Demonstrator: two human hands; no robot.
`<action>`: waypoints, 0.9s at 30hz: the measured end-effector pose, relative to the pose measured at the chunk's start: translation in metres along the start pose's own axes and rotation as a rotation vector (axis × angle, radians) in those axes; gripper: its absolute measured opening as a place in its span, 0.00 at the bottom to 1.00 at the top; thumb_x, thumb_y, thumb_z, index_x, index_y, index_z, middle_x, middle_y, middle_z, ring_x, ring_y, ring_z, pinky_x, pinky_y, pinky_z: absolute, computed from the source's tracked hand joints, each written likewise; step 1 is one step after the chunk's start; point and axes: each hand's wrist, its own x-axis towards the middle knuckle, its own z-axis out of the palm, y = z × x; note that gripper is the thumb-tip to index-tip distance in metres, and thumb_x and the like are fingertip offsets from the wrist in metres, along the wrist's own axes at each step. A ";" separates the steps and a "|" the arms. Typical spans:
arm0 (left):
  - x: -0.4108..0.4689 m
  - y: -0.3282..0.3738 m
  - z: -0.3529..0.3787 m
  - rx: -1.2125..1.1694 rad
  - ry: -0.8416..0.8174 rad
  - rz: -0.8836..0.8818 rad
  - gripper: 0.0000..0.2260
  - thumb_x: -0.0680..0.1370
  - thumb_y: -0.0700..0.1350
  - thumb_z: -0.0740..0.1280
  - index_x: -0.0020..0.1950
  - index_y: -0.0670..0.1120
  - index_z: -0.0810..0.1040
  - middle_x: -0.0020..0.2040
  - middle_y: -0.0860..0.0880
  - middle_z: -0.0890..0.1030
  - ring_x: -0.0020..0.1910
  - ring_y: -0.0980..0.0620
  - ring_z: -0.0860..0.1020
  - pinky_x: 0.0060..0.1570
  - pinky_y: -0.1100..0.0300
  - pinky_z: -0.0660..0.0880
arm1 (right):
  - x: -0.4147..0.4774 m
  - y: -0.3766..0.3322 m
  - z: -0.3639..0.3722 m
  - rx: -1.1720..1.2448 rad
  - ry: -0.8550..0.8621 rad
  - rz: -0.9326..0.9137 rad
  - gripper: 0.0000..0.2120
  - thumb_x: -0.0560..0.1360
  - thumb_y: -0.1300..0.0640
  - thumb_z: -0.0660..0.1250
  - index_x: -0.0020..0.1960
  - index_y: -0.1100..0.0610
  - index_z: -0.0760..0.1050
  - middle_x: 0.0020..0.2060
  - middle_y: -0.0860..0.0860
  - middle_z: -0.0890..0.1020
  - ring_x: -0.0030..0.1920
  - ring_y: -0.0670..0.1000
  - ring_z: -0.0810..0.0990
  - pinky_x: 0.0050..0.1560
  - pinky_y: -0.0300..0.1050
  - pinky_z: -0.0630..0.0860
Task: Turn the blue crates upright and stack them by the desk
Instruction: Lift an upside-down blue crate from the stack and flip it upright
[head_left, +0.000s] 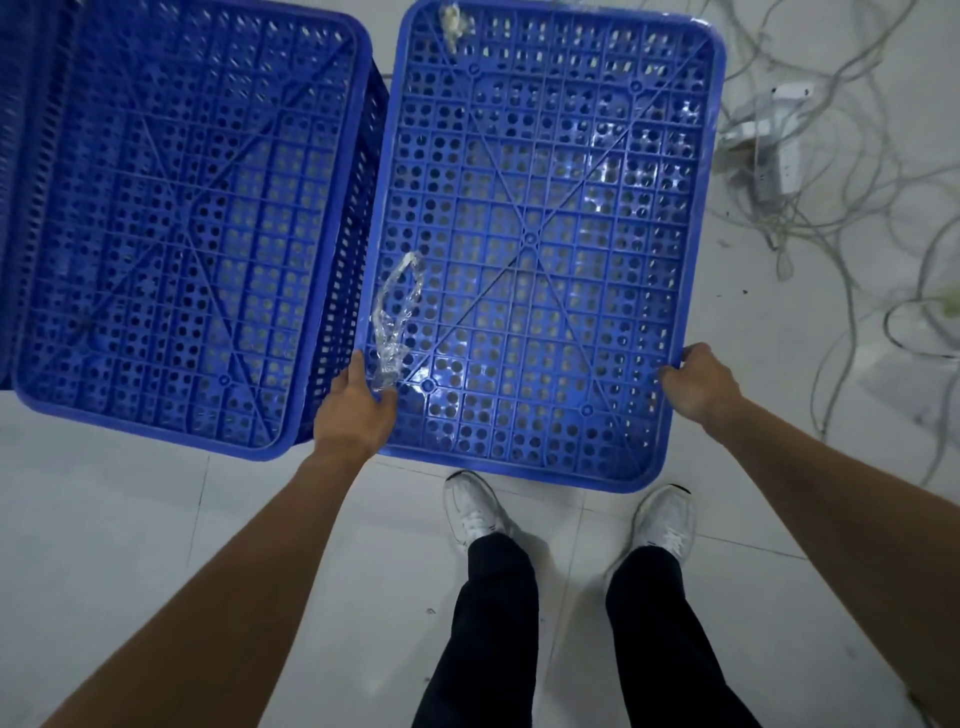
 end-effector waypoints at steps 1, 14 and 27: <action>0.000 0.000 0.000 -0.010 -0.002 -0.009 0.33 0.82 0.56 0.59 0.82 0.51 0.46 0.76 0.40 0.64 0.70 0.37 0.69 0.64 0.43 0.70 | 0.003 0.001 0.001 -0.006 0.001 0.002 0.16 0.81 0.55 0.60 0.66 0.63 0.67 0.51 0.59 0.77 0.42 0.57 0.75 0.41 0.47 0.70; -0.019 0.028 0.008 -0.168 -0.115 -0.088 0.32 0.81 0.58 0.61 0.81 0.56 0.49 0.74 0.40 0.69 0.70 0.38 0.71 0.65 0.45 0.69 | 0.011 0.041 -0.016 -0.053 -0.034 0.042 0.14 0.79 0.54 0.62 0.59 0.64 0.71 0.49 0.59 0.79 0.41 0.57 0.77 0.41 0.46 0.72; -0.065 0.088 0.058 -0.119 -0.098 0.105 0.34 0.80 0.60 0.61 0.81 0.59 0.46 0.76 0.43 0.68 0.72 0.40 0.70 0.68 0.44 0.69 | 0.016 0.114 -0.067 -0.022 -0.049 0.098 0.19 0.79 0.56 0.59 0.65 0.65 0.65 0.55 0.61 0.78 0.51 0.61 0.79 0.47 0.50 0.75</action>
